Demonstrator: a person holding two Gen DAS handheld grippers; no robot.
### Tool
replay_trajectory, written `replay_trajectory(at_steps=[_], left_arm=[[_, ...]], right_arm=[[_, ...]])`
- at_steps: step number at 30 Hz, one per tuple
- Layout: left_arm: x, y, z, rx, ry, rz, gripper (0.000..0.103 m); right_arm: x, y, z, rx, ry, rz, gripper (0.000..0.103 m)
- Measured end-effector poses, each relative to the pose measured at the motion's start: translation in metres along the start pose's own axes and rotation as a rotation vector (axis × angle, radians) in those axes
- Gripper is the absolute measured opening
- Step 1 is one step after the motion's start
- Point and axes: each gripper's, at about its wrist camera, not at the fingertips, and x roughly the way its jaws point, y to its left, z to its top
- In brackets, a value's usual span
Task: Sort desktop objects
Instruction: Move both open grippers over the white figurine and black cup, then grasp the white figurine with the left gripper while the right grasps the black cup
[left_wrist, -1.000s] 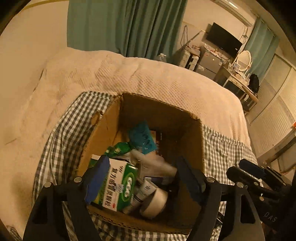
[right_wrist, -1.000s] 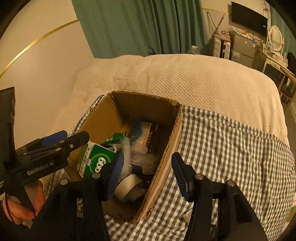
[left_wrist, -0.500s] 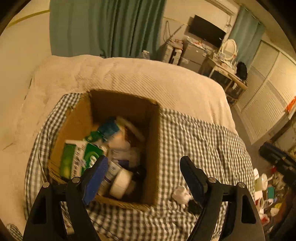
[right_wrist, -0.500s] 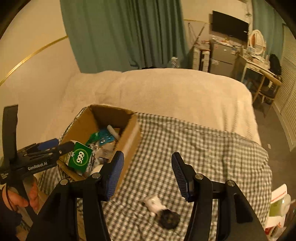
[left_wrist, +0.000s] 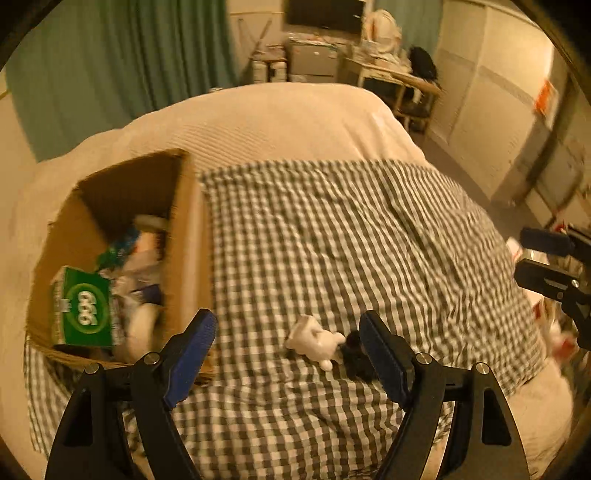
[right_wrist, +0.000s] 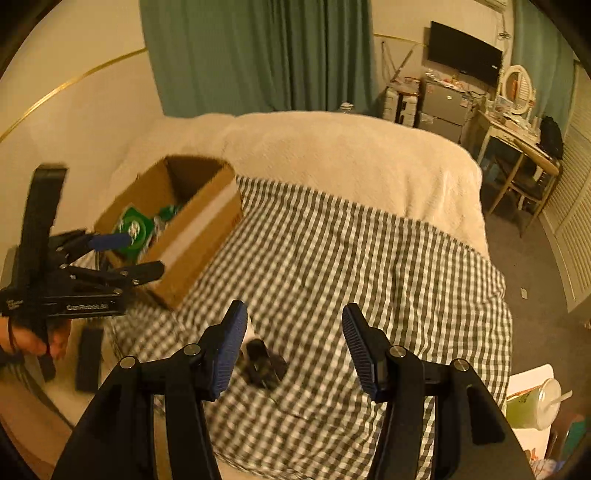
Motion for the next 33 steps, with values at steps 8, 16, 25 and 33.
replay_trajectory(at_steps=[8, 16, 25, 33], left_arm=[[0.081, -0.017, -0.031, 0.059, 0.11, 0.003, 0.083], [0.138, -0.002, -0.056, 0.036, 0.188, -0.037, 0.083], [0.171, 0.0, -0.053, 0.04, 0.222, -0.101, 0.091], [0.187, -0.004, -0.049, 0.055, 0.243, -0.111, 0.099]], right_arm=[[0.065, 0.0, -0.048, -0.11, 0.089, 0.096, 0.053], [0.145, 0.006, -0.09, -0.109, 0.245, 0.207, 0.053], [0.208, 0.017, -0.101, -0.071, 0.34, 0.268, 0.054], [0.194, 0.005, -0.102, -0.081, 0.299, 0.228, 0.048]])
